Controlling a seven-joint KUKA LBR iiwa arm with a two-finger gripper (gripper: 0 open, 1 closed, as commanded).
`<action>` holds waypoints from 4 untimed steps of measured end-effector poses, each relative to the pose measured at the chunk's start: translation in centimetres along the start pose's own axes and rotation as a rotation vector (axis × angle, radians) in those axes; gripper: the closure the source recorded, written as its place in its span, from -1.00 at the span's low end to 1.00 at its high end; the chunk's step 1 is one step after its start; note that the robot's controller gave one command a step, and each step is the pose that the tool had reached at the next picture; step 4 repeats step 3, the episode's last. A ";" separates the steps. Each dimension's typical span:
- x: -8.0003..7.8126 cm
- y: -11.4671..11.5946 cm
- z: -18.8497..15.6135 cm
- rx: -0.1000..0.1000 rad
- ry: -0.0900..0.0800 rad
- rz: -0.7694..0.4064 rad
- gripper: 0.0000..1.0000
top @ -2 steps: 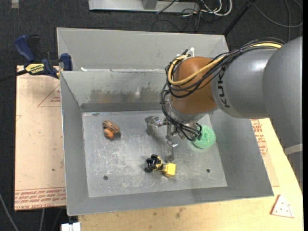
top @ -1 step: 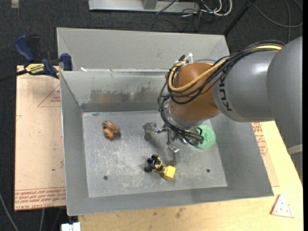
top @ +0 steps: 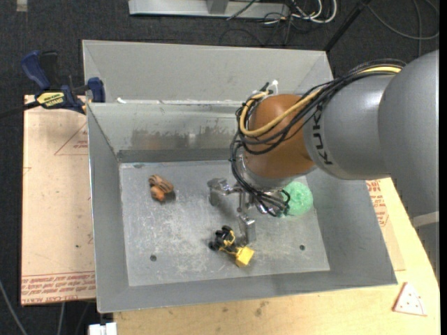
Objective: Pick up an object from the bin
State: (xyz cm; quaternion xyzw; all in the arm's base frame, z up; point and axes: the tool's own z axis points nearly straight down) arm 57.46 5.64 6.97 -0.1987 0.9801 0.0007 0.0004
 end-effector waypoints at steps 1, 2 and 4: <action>1.8 1.1 0.0 0.000 -0.001 -0.144 -1.00; 4.5 1.9 -0.2 0.001 -0.005 -0.084 1.00; 4.5 1.9 -0.2 0.001 -0.006 -0.084 1.00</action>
Offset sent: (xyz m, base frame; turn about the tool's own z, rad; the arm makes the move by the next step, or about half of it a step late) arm -0.0510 -0.0017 0.0003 -0.0829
